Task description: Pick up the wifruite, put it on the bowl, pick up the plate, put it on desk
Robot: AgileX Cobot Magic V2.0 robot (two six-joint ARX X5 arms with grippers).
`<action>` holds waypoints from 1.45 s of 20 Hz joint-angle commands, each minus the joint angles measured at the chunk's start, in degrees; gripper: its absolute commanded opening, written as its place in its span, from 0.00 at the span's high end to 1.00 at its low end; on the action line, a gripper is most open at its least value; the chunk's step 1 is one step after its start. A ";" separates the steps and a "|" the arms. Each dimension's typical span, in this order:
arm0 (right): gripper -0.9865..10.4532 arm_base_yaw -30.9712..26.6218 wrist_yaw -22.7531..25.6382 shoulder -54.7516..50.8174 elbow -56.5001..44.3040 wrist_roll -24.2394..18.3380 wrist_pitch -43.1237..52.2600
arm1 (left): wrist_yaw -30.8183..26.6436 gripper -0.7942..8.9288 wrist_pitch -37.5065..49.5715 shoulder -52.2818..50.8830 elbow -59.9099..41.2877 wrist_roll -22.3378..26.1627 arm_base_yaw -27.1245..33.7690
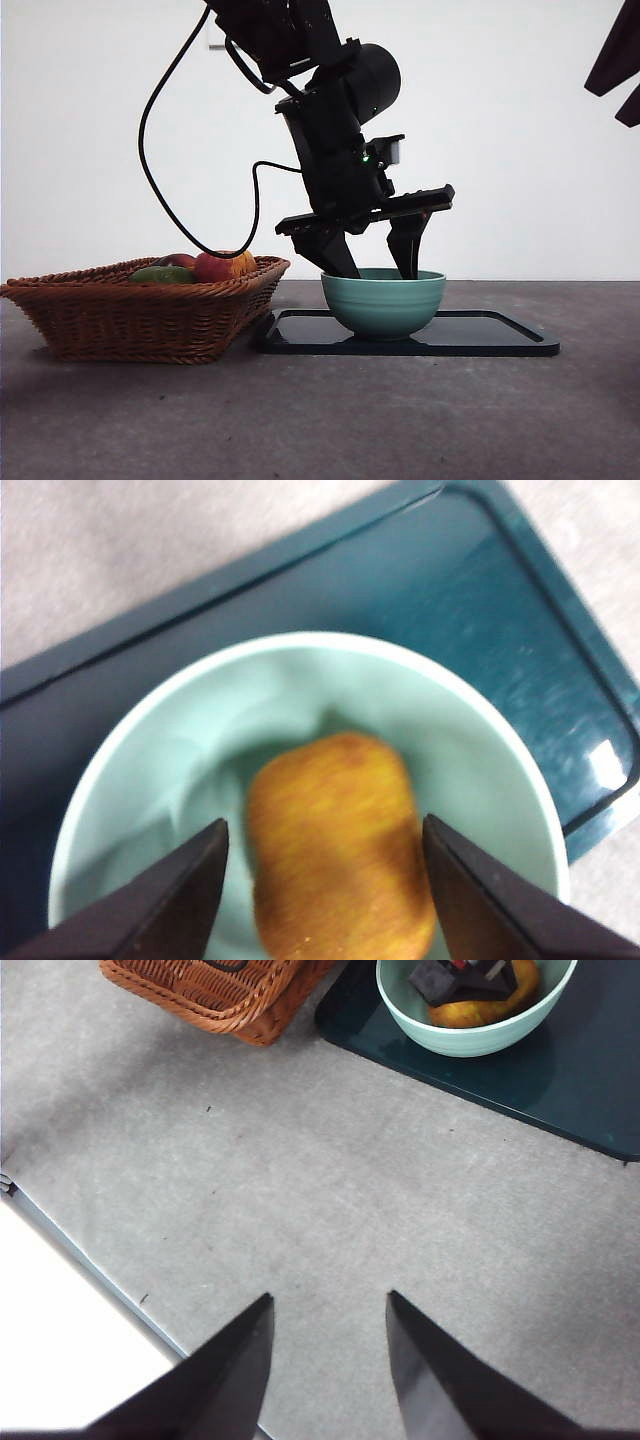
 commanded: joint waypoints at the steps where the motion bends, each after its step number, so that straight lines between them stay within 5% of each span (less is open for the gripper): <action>1: 0.76 0.35 0.00 0.22 0.37 -0.70 0.17 | -0.11 0.60 -0.22 2.34 1.49 0.66 -0.50; 7: 0.76 0.35 0.02 0.22 0.37 -0.90 0.20 | -0.11 0.61 -0.63 2.78 1.49 0.70 -1.22; 11: 0.76 0.35 0.02 0.22 0.37 -0.92 0.17 | -0.11 0.74 -0.55 2.75 1.51 0.72 -1.22; 18: 0.76 0.35 0.04 0.22 0.37 -0.98 0.11 | -0.11 0.73 -2.67 -0.74 6.12 0.66 -0.92; 29: 0.76 0.31 0.04 0.17 0.37 -1.99 -0.24 | -5.84 0.73 -15.26 -24.46 7.17 -1.95 0.42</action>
